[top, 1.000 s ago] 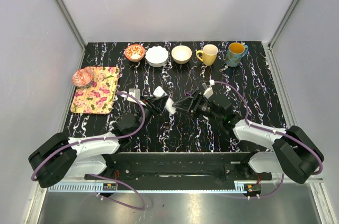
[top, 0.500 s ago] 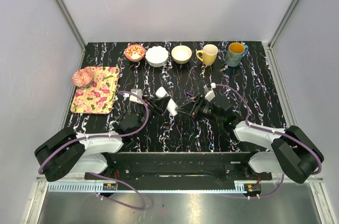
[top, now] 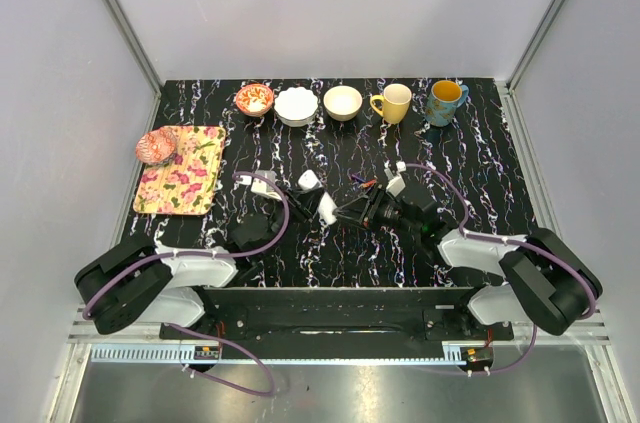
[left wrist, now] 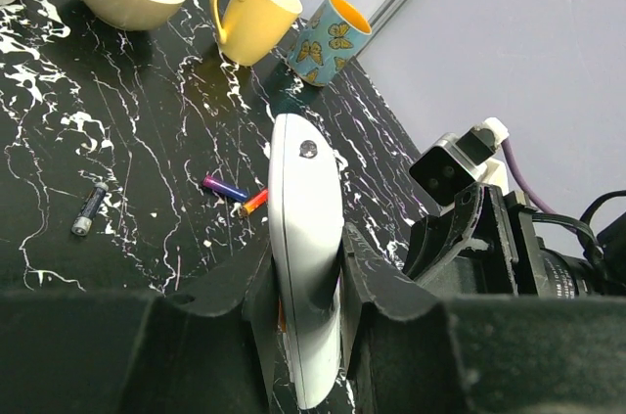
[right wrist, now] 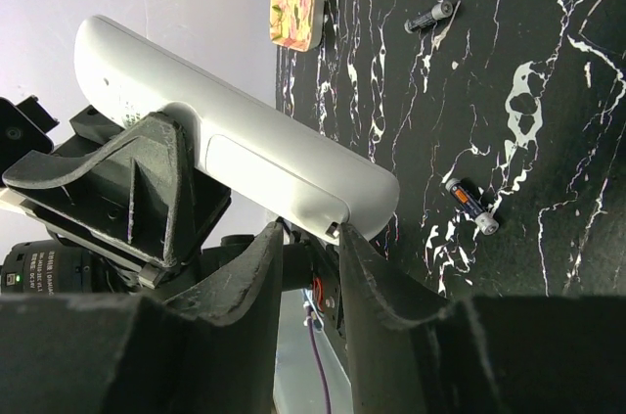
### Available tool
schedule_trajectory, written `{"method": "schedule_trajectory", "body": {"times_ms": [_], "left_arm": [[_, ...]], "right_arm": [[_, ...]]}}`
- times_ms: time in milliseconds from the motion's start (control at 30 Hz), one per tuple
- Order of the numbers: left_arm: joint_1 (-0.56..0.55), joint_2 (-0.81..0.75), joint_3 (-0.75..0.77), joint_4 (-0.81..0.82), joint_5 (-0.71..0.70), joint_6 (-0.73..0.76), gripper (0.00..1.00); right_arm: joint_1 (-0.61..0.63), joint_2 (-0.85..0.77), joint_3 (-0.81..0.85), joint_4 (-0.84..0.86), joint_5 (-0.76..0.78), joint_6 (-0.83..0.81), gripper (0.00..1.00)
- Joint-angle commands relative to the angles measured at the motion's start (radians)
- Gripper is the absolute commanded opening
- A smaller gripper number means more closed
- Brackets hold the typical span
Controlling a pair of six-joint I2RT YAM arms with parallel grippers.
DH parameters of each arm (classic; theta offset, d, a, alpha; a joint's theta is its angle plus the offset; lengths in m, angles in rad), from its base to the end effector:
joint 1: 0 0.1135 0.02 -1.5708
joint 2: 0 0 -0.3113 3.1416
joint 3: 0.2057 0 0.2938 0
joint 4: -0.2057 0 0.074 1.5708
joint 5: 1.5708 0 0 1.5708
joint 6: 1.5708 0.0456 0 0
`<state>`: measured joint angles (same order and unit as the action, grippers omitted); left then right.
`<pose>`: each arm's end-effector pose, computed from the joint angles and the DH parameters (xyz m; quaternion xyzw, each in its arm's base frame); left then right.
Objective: Load the batteries into the remote control
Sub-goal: Remove the battery cover from the remote control.
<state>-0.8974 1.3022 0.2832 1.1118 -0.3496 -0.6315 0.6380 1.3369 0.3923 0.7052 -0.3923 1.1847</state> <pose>0.1716 -0.1901 0.2110 -0.0395 0.6745 -0.4193 0.6064 0.2128 0.1795 0.1909 0.0924 0.7753 0.5727 0.2500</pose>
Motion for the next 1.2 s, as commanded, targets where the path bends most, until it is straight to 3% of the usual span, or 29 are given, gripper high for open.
{"method": "schedule_trajectory", "body": {"times_ms": [0,433,1167], "left_arm": [[-0.024,0.015,-0.004,0.074,0.000,0.021,0.00],[-0.047,0.012,0.011,0.013,-0.061,0.082,0.00],[-0.054,-0.018,0.017,0.005,-0.045,0.047,0.00]], "right_arm": [[-0.008,0.016,0.013,0.116,-0.037,0.010,0.35],[-0.011,-0.022,0.048,0.088,-0.060,0.012,0.42],[-0.011,-0.025,0.020,0.053,-0.051,-0.013,0.43]]}}
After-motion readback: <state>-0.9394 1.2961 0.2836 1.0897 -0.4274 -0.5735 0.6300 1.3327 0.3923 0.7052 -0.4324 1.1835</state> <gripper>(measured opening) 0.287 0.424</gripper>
